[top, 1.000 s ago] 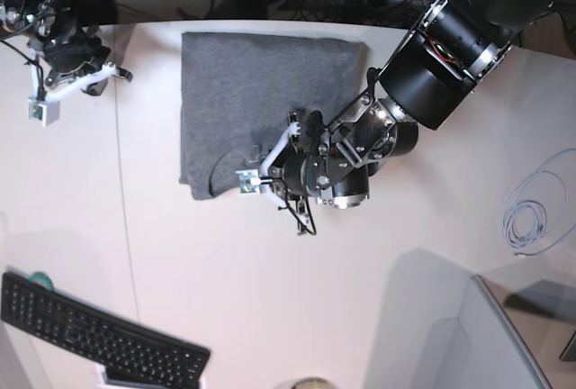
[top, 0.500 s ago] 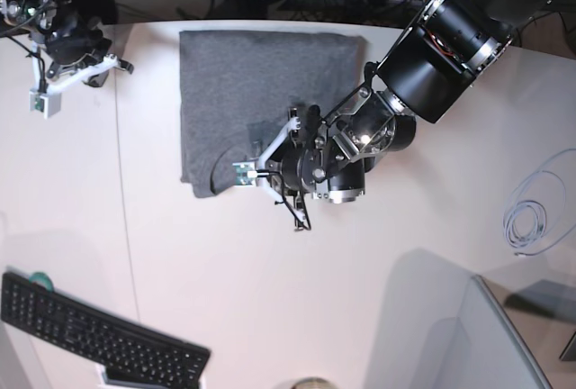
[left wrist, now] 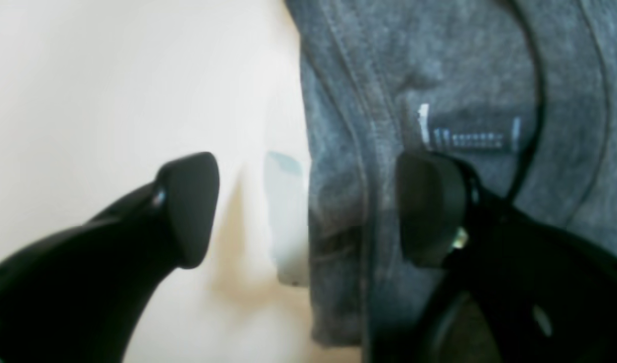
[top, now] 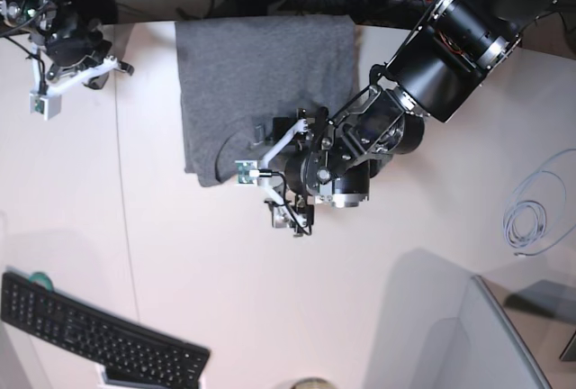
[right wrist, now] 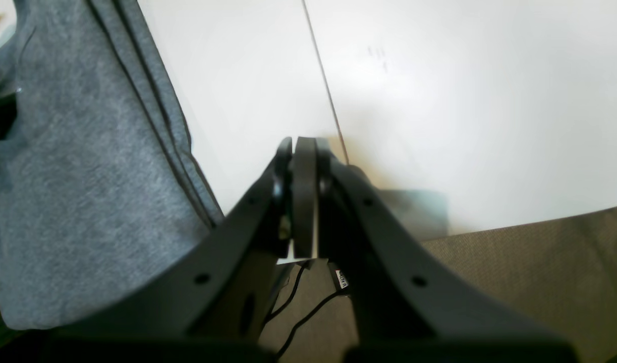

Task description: Layout the t-shirt on the table in an organized manner, then fold the t-shirt properly

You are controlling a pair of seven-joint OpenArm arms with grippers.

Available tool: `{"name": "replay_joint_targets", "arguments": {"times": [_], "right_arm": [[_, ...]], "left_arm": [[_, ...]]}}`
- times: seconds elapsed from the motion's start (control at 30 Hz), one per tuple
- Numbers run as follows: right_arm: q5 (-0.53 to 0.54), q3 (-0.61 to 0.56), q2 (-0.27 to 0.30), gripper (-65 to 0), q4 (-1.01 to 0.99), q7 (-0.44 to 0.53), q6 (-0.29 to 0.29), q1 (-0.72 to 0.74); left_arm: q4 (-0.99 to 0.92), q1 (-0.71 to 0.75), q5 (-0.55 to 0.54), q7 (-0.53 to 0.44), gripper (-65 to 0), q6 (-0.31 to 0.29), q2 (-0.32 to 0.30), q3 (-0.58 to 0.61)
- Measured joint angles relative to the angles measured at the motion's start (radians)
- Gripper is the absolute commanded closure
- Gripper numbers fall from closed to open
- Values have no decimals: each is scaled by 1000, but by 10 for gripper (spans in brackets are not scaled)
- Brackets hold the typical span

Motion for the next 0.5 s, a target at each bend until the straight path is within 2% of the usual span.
{"name": "replay_joint_targets", "arguments": {"times": [0.1, 0.3, 0.4, 0.47, 0.5], "right_arm": [[-2, 0, 0, 0, 0, 0, 0, 0], [-7, -84, 4, 0, 0, 2, 0, 1], [-2, -129, 3, 0, 0, 1, 0, 0], [-5, -152, 5, 0, 1, 2, 0, -1], [-11, -160, 8, 0, 9, 3, 0, -3]], "left_arm": [[72, 1, -5, -3, -533, -3, 6, -23], [201, 10, 6, 4, -533, 1, 2, -196], [322, 69, -3, 80, -528, 1, 0, -286], [425, 153, -5, 106, -461, 1, 7, -368], [478, 206, -9, 109, -387, 1, 9, -414]]}}
